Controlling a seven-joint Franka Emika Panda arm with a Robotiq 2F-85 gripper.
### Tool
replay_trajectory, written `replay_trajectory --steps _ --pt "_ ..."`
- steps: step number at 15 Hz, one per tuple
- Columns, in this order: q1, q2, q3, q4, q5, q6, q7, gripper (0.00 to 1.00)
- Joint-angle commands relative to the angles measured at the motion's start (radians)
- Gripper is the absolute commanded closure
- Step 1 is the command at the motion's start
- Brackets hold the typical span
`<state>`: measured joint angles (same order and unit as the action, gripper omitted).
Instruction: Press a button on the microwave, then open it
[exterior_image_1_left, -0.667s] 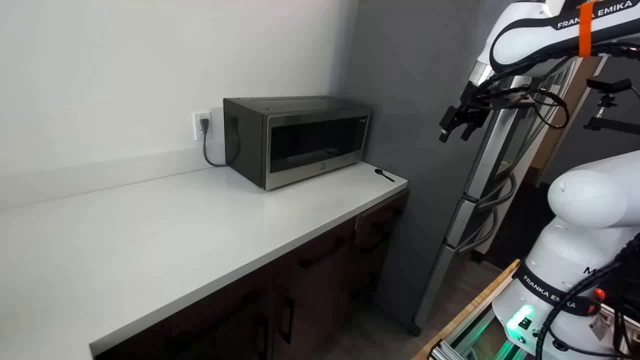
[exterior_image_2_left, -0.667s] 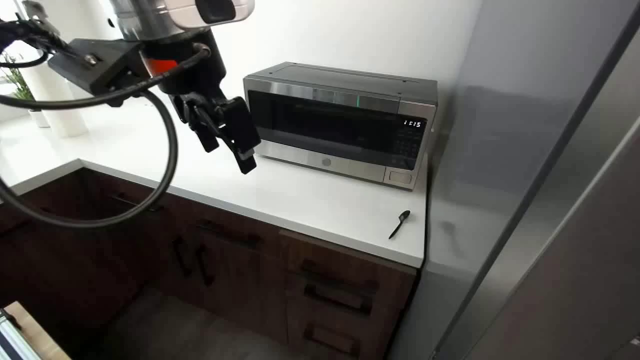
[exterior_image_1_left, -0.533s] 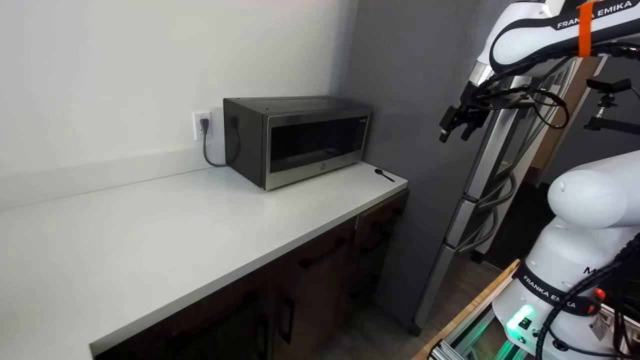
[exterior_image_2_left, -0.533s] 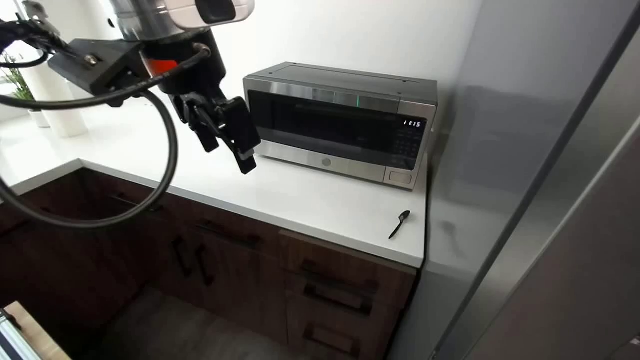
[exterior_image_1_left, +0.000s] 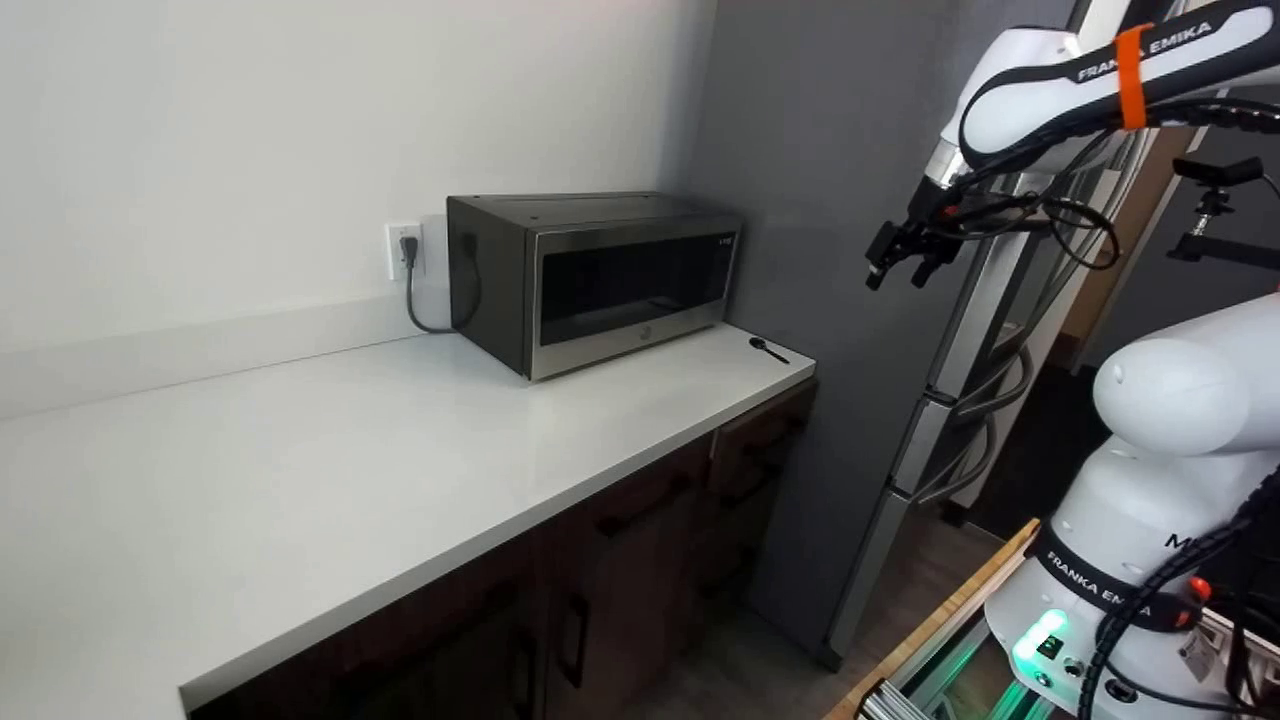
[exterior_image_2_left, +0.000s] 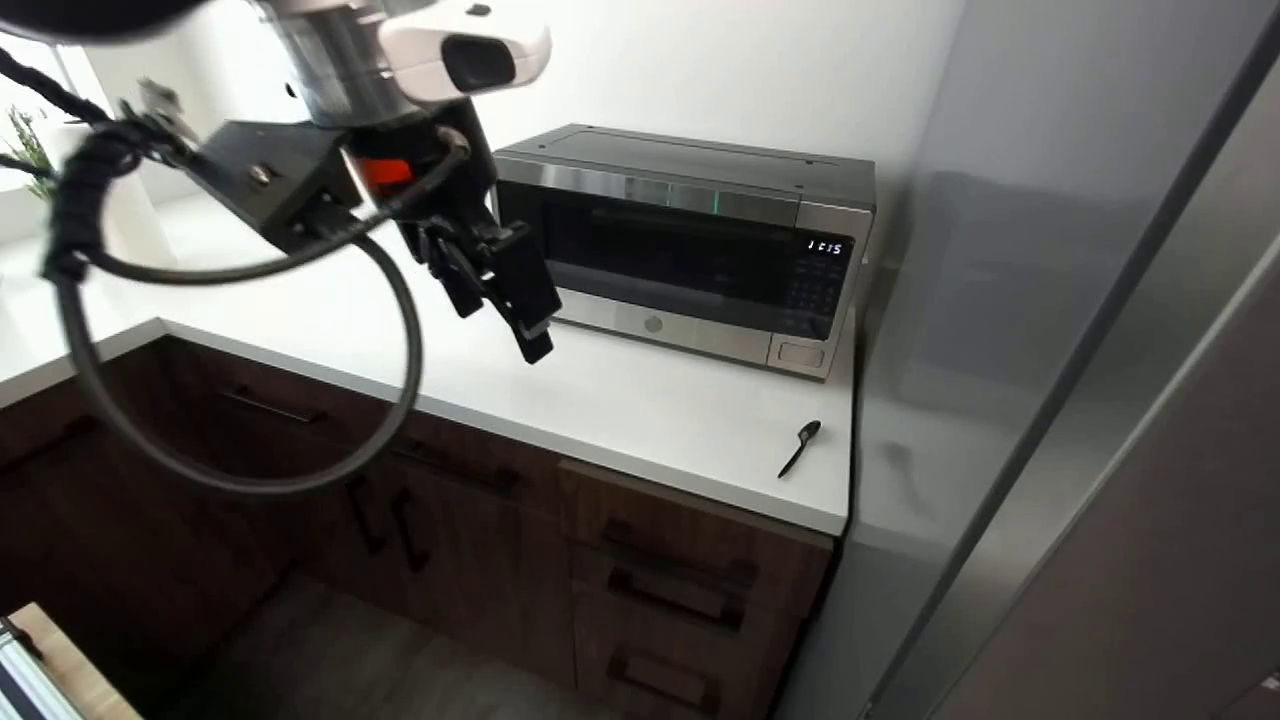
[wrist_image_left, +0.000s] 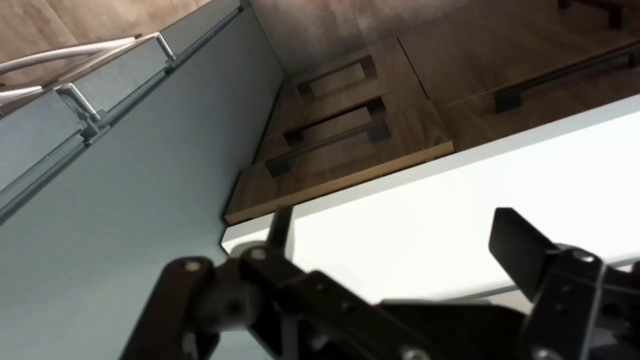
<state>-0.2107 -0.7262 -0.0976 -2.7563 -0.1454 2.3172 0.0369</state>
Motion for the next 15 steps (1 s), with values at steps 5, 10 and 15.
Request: replay_trajectory --steps 5,10,15 --pt "-0.035 0.514 -0.002 0.153 0.015 0.468 0.084 0.0" --pt "-0.023 0.799 -0.045 0.408 0.051 0.491 0.097 0.0" --pt "-0.01 0.972 -0.075 0.607 0.114 0.458 0.1 0.0"
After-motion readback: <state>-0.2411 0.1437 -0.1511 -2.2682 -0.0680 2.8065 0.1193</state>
